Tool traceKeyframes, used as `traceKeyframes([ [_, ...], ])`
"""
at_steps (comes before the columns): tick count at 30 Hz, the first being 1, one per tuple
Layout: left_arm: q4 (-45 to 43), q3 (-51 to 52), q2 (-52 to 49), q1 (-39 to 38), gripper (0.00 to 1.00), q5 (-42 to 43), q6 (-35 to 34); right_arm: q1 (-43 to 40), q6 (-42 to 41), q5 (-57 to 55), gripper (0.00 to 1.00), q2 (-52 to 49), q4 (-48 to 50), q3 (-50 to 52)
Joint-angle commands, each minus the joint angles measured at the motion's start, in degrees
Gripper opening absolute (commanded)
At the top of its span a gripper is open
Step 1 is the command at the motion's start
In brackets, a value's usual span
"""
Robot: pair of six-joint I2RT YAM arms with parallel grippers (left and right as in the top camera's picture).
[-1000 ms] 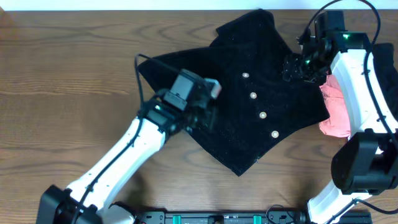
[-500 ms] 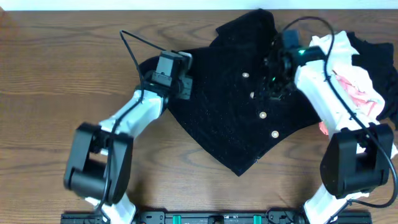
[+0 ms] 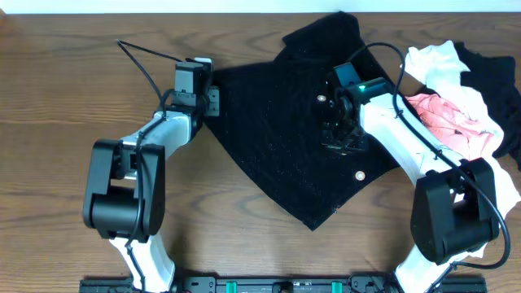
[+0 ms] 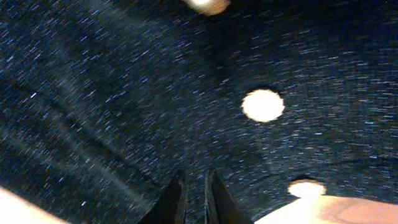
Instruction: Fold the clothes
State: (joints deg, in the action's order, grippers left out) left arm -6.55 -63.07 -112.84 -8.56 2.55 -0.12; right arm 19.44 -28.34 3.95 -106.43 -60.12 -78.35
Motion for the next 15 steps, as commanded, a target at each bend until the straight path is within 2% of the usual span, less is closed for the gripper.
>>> traceKeyframes([
  [1, 0.0, -0.3, -3.5, -0.1, 0.06, -0.9, 0.5, -0.7, -2.9, -5.9, 0.09, 1.3, 0.1, 0.3],
  [10, 0.2, -0.3, -7.0, -0.1, 0.06, -0.9, 0.5, -4.9, -2.9, -8.1, 0.09, 1.3, -0.1, 0.5],
  [15, 4.0, -0.3, -7.0, 0.0, 0.06, -3.7, -1.2, -7.4, -2.9, -9.0, 0.09, 1.3, 4.0, 3.7],
])
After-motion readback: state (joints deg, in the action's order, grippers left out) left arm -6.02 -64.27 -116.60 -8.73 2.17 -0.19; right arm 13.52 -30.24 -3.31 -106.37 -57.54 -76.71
